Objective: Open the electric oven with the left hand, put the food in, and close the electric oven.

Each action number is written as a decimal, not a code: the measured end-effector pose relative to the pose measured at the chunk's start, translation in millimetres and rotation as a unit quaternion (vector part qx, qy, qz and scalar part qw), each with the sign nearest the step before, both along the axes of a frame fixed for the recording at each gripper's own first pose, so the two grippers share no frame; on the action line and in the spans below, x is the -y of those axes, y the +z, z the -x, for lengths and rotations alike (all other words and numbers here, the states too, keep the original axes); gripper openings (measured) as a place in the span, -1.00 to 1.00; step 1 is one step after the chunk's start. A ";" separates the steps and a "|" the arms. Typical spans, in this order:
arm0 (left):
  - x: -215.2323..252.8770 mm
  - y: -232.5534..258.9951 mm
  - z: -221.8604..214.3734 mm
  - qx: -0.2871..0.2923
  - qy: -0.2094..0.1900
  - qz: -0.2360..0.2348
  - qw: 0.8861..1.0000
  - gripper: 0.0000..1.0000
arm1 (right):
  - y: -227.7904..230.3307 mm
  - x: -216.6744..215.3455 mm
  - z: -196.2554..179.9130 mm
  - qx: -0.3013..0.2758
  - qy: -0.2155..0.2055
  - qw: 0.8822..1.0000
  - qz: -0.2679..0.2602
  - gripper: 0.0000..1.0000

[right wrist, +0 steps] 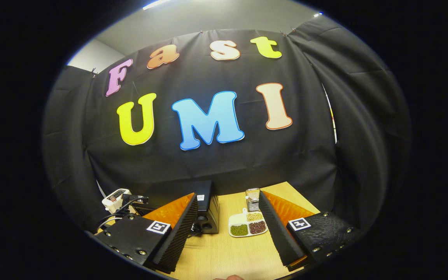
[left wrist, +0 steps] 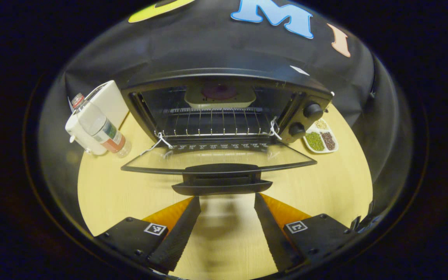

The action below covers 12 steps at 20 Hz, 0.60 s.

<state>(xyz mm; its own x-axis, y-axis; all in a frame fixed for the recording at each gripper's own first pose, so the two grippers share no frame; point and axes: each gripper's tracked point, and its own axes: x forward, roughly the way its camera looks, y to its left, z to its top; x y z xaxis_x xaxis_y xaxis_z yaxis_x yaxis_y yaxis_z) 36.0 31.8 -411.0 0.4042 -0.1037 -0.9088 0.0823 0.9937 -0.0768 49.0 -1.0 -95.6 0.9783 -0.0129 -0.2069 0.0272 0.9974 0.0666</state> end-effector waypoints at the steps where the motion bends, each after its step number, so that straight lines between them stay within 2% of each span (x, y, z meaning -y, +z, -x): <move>1: 0.0 4.1 -1.9 0.004 0.000 0.001 1.000 0.91 | 0.5 1.8 2.3 0.000 -0.002 1.000 -0.001 0.89; 4: 0.5 16.5 -9.3 0.023 0.001 -0.002 1.000 0.91 | 1.9 7.9 5.4 -0.001 -0.003 1.000 0.004 0.90; 5: 0.1 19.4 -11.6 0.026 0.004 -0.001 1.000 0.97 | 1.4 10.5 5.6 -0.003 -0.003 1.000 0.006 0.90; 6: -0.7 21.5 -14.2 0.030 0.008 -0.002 1.000 0.91 | 0.4 13.0 5.4 -0.003 -0.004 1.000 0.008 0.90; 9: -2.3 28.9 -19.6 0.042 0.016 0.000 0.999 0.91 | 3.2 18.9 5.7 -0.003 -0.008 1.000 0.004 0.90; 10: -0.9 31.0 -21.7 0.044 0.019 0.005 0.999 0.97 | 1.1 20.2 4.7 -0.004 -0.009 1.000 0.004 0.90; 11: -1.8 33.6 -25.0 0.048 0.022 0.005 0.999 0.91 | 0.3 21.5 4.0 -0.006 -0.008 1.000 0.004 0.90; 12: -3.7 36.2 -27.5 0.051 0.025 0.004 0.998 0.97 | -1.6 22.4 4.9 -0.007 -0.007 1.000 0.005 0.90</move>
<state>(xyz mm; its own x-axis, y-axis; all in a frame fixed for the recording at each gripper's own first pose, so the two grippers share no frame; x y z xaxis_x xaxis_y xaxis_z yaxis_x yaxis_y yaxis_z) 63.5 35.5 -374.8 0.4996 -0.0894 -0.8616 0.0414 0.9960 -0.0793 44.1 -23.3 -97.2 0.9749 -0.0285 -0.2206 0.0419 0.9975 0.0561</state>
